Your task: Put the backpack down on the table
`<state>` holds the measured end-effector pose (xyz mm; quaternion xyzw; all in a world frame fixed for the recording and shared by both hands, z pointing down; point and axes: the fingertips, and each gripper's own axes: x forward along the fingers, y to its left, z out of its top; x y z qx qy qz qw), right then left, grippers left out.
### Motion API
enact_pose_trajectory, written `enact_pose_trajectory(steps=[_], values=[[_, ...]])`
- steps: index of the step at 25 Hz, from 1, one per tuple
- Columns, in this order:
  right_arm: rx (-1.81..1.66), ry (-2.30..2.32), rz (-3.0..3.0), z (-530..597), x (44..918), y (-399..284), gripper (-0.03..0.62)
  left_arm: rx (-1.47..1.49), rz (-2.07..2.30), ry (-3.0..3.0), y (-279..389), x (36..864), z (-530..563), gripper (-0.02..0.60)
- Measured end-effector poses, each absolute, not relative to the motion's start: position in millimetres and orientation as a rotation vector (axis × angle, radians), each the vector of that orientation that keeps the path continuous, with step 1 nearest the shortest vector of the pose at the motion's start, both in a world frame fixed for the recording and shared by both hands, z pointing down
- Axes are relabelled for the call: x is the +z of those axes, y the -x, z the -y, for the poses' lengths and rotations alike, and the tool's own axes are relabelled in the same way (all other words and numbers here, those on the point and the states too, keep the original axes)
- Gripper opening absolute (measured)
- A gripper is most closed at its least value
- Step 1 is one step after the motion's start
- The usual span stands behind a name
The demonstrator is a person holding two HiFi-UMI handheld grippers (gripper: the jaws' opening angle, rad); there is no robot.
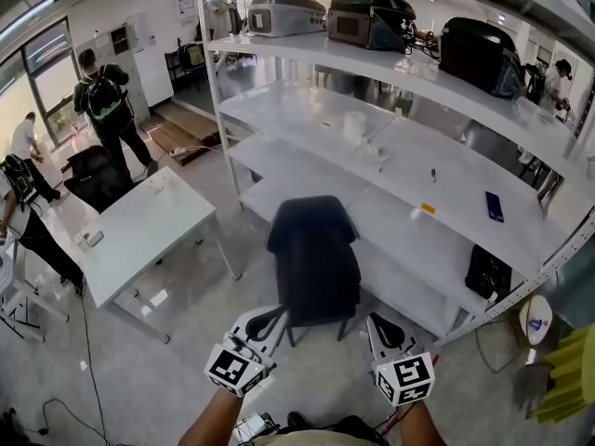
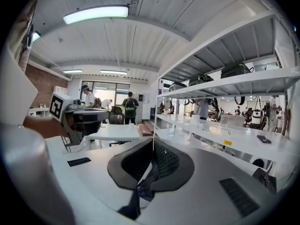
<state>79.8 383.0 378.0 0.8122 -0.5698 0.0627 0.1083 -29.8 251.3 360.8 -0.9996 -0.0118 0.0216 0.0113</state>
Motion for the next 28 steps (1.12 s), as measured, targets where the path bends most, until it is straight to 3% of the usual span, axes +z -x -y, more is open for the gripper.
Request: enact_pose_trajectory(steps=[15, 28], values=[[0.202, -2.345, 1.754, -289, 403, -168, 0.026, 0.022, -0.027, 3.114, -48, 376, -174, 0.014], [0.241, -2.261, 1.878, -210, 420, -303, 0.026, -0.054, -0.164, 3.143, -188, 403, -109, 0.014]])
